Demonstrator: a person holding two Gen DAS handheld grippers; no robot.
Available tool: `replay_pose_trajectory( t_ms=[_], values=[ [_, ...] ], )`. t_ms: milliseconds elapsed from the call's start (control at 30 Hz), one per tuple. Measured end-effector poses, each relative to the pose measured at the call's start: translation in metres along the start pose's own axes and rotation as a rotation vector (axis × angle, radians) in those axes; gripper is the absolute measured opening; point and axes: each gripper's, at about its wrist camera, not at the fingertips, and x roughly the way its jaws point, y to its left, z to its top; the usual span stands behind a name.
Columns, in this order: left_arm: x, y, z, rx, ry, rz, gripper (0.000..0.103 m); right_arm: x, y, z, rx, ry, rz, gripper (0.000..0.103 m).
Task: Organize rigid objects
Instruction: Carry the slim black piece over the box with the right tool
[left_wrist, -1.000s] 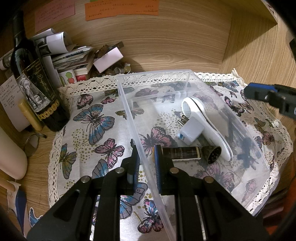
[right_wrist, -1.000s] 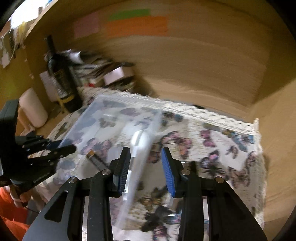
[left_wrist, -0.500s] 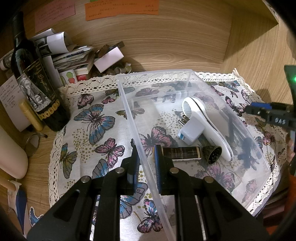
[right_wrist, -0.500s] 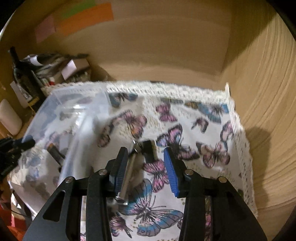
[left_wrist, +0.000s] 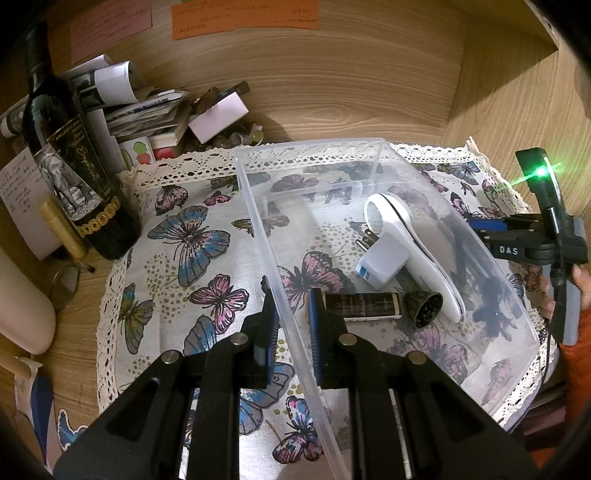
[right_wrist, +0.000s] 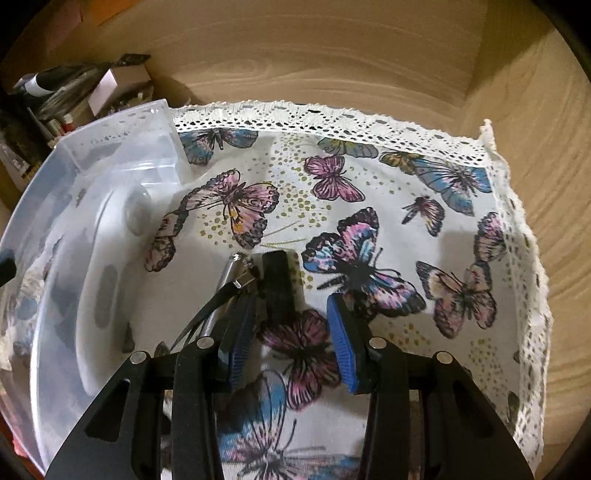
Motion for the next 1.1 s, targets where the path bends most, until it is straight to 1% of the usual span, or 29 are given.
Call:
replay_pose_trajectory(
  t_ms=[33, 67, 100, 133, 300, 533, 667, 800, 933, 1100],
  values=[
    [0.000, 0.000, 0.000, 0.000, 0.000, 0.000, 0.014, 0.000, 0.001, 0.001, -0.003, -0.005, -0.003, 0.032],
    [0.000, 0.000, 0.000, 0.000, 0.000, 0.000, 0.014, 0.000, 0.002, 0.001, -0.009, -0.008, -0.005, 0.022],
    [0.000, 0.000, 0.000, 0.000, 0.000, 0.000, 0.014, 0.001, 0.003, 0.002, -0.014, -0.008, -0.001, 0.017],
    [0.000, 0.000, 0.000, -0.001, 0.000, 0.000, 0.014, 0.000, 0.003, 0.002, -0.014, -0.009, 0.001, 0.014],
    [0.000, 0.000, 0.000, 0.001, 0.000, 0.000, 0.014, -0.008, 0.001, 0.005, -0.005, -0.042, 0.002, 0.014],
    [0.000, 0.000, 0.000, 0.001, -0.001, 0.001, 0.014, -0.046, 0.006, 0.009, -0.006, -0.132, 0.008, 0.014],
    [0.000, 0.000, 0.001, 0.002, 0.000, 0.001, 0.014, -0.066, 0.020, 0.016, -0.028, -0.190, 0.027, 0.014],
    [0.000, 0.000, 0.001, 0.001, 0.000, 0.001, 0.014, -0.081, 0.037, 0.019, -0.059, -0.232, 0.066, 0.014],
    [0.000, 0.000, 0.001, 0.000, 0.000, 0.001, 0.014, -0.087, 0.058, 0.021, -0.101, -0.253, 0.101, 0.014],
    [0.000, -0.001, 0.001, 0.000, 0.000, 0.002, 0.014, -0.087, 0.083, 0.018, -0.166, -0.243, 0.148, 0.014]
  ],
)
